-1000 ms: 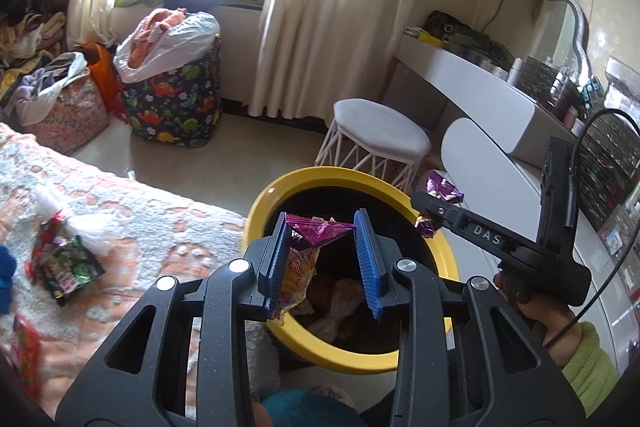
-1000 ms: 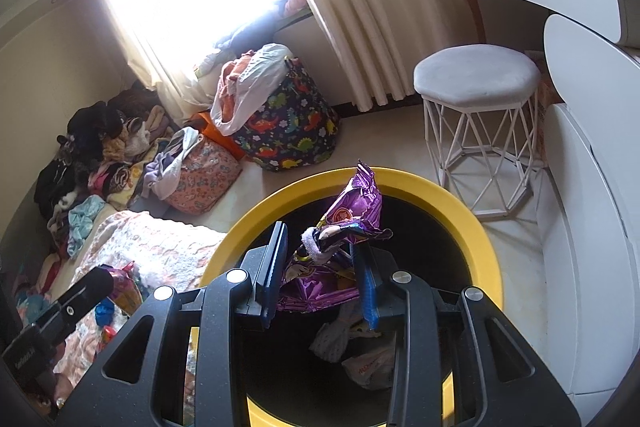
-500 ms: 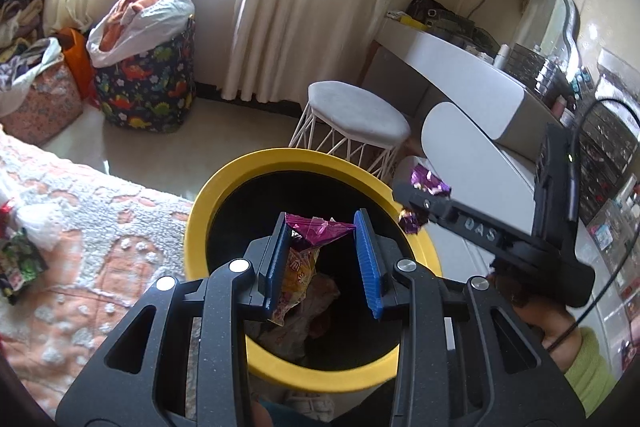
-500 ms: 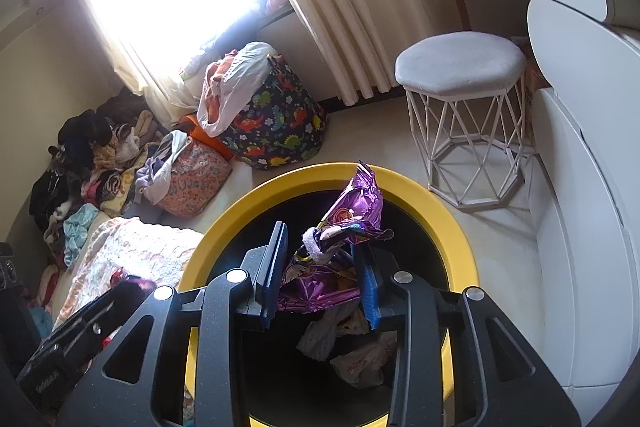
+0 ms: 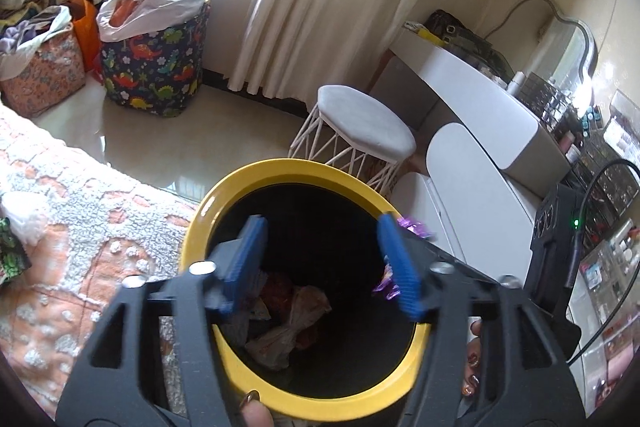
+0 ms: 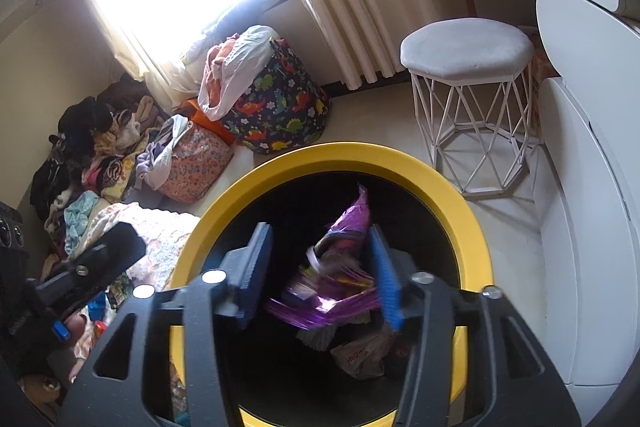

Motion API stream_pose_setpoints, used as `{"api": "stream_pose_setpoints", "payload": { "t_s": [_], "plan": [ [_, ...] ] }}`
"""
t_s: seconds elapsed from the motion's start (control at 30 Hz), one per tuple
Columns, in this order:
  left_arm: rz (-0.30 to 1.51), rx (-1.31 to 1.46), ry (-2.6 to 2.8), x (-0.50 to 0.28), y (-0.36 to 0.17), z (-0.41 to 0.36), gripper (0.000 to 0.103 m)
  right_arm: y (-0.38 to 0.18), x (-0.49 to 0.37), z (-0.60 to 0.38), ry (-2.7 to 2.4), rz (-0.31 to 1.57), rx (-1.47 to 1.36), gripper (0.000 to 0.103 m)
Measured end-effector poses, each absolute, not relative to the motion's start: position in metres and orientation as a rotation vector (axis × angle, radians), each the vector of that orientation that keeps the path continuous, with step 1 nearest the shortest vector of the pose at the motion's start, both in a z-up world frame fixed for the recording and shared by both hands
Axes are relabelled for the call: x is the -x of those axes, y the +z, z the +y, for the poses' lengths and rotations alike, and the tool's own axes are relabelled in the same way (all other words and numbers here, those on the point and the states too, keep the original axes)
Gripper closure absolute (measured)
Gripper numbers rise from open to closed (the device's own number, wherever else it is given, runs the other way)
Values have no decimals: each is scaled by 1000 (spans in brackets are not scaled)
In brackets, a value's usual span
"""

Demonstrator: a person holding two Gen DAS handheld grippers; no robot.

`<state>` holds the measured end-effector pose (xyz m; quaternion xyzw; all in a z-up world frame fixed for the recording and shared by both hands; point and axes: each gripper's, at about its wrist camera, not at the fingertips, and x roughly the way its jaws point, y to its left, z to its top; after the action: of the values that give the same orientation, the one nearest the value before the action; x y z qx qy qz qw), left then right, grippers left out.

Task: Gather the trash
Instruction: 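Open both tools to drop the wrappers into the bin, then move both open tools back over the bed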

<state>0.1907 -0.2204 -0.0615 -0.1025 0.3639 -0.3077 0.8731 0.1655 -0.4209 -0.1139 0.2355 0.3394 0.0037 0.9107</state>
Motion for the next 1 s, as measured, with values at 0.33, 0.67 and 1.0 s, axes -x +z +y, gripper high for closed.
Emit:
{"api": "stream_pose_setpoints", "payload": {
  "t_s": [0.33, 0.67, 1.0],
  "plan": [
    [726, 225, -574, -180, -58, -194, 11, -111, -166, -416, -5, 695, -444, 41],
    [683, 211, -510, -170, -49, -166, 11, -100, -164, -405, 11, 659, -431, 34],
    [626, 181, -460, -156, -38, -141, 11, -83, -161, -376, 87, 613, -382, 34]
  ]
}}
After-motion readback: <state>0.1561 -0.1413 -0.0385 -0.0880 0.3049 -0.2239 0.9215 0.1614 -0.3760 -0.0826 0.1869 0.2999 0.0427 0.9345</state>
